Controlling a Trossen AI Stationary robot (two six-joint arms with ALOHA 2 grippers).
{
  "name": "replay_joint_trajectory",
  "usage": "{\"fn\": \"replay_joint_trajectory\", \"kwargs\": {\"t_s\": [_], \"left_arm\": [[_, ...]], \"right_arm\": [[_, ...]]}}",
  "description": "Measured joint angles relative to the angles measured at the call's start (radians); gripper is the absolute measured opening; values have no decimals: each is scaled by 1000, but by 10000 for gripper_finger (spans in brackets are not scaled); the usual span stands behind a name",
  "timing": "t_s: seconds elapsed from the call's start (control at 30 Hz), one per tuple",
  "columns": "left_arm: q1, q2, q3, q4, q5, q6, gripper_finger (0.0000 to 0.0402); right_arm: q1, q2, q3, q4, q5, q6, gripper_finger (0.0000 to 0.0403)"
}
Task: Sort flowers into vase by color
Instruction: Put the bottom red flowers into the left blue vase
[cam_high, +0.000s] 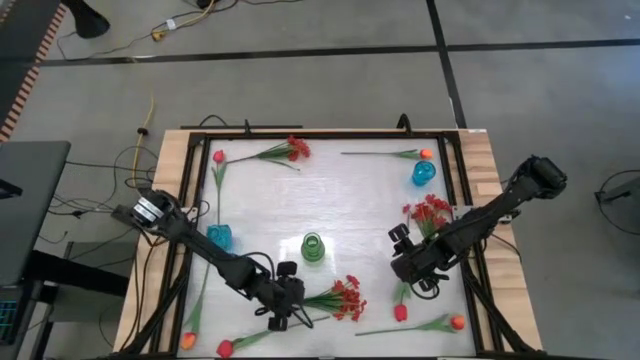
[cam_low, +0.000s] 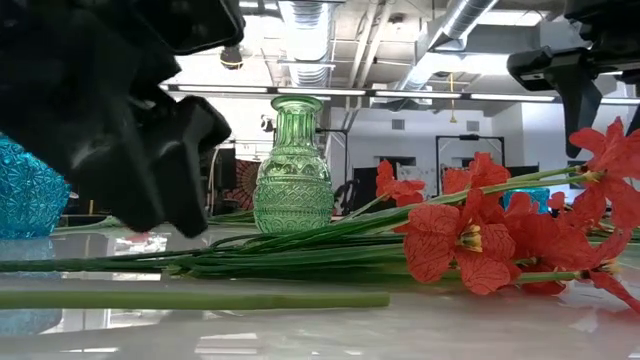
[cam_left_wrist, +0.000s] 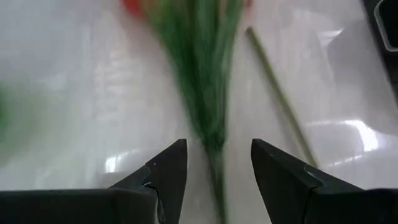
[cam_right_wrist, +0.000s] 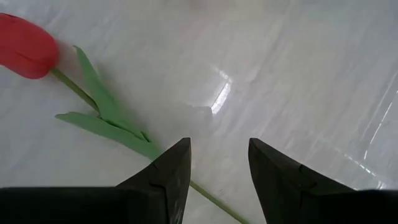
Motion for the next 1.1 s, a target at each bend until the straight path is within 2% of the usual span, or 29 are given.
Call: {"fn": "replay_joint_trajectory", "kwargs": {"t_s": [0.23, 0.33, 0.43, 0.67, 0.83, 1.1], "left_arm": [[-17, 52, 0, 28, -38, 6, 165], [-16, 52, 1, 23, -46, 7, 151], [-15, 52, 1, 14, -50, 7, 118], [-12, 53, 0, 13, -51, 7, 11], [-12, 31, -5, 44, -60, 44, 6], [-12, -130, -4, 61, -115, 159, 2]], "right_arm": [[-2, -1, 0, -2, 1, -18, 187], [-2, 0, 0, -1, 1, -26, 187], [-2, 0, 0, -1, 1, -27, 187], [-3, 0, 0, -1, 2, -26, 187], [-3, 0, 0, -1, 2, -26, 187], [-3, 0, 0, 0, 3, -19, 187]]}}
